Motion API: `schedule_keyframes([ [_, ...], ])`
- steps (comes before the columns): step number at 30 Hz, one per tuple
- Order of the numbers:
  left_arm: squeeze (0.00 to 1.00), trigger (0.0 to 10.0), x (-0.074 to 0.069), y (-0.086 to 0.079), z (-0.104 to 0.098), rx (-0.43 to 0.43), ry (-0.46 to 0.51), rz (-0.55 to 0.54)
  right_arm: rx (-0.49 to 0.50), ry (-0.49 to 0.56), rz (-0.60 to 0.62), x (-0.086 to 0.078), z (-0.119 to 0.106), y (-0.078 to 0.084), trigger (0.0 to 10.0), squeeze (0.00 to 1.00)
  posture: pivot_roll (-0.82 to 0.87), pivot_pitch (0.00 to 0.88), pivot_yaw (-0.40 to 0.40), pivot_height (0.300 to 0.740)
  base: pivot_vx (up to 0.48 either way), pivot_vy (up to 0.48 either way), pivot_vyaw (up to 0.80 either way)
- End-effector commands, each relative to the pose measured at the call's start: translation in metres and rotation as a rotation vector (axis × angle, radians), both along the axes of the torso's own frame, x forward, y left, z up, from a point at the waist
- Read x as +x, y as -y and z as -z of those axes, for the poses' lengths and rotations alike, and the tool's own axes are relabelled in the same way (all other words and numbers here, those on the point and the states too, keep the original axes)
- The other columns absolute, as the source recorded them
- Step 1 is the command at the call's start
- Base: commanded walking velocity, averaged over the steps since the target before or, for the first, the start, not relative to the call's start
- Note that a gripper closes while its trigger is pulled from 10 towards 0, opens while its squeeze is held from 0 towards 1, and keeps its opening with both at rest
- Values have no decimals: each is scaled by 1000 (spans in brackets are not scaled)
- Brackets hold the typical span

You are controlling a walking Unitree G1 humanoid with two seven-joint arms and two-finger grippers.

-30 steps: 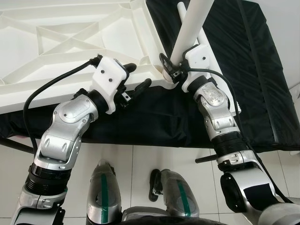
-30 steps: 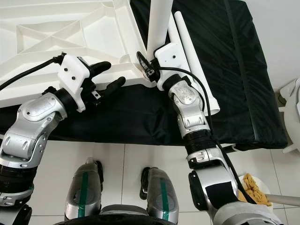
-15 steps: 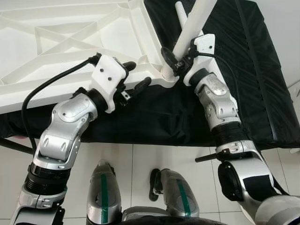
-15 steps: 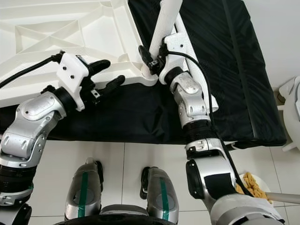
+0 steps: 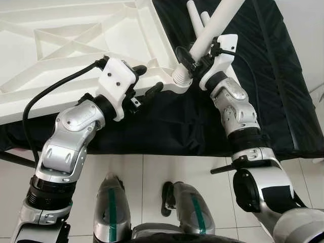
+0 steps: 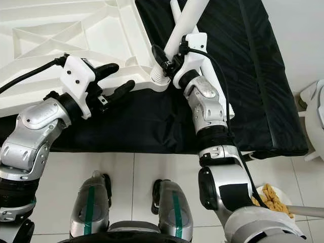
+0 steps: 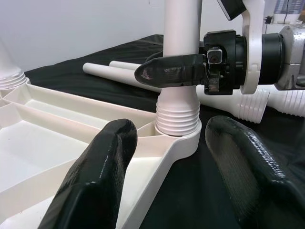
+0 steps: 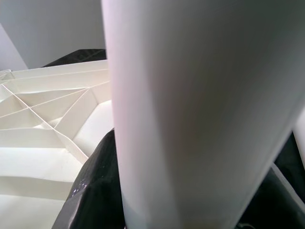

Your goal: Building children table

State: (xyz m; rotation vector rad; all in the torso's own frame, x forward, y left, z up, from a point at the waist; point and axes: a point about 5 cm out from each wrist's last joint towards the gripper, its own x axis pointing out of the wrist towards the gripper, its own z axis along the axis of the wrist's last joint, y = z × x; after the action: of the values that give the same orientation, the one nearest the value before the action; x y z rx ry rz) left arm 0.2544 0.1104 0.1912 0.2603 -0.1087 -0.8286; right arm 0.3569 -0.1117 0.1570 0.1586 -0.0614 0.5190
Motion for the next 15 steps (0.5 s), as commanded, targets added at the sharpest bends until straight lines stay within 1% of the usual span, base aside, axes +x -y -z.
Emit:
schedule_keyframes([
  [1,0,10000,-1,0,0,-10,1,-23,-54,-124,15,-6,32,4,10000,0,126,111,-94,740,0,0,0],
  [3,0,10000,-1,0,0,-10,1,-22,-64,-114,16,-7,33,3,10000,0,128,110,-95,740,0,0,0],
  [5,0,10000,0,1,-1,-11,1,-20,-95,-58,20,-9,31,0,10000,0,129,109,-96,740,0,0,0],
  [9,0,10000,-1,1,0,-11,1,-22,-107,-29,24,-12,30,-2,10000,0,129,109,-96,740,0,0,0],
  [10,0,10000,-1,1,0,-12,0,-23,-105,-3,26,-17,29,-6,10000,0,131,108,-100,740,0,0,0],
  [13,0,10000,-1,1,0,-12,0,-24,-81,-13,18,-20,31,-7,10000,0,132,106,-100,740,0,0,0],
  [15,0,10000,-1,1,0,-12,-1,-25,-95,2,25,-21,31,-7,10000,0,132,106,-100,740,0,0,0],
])
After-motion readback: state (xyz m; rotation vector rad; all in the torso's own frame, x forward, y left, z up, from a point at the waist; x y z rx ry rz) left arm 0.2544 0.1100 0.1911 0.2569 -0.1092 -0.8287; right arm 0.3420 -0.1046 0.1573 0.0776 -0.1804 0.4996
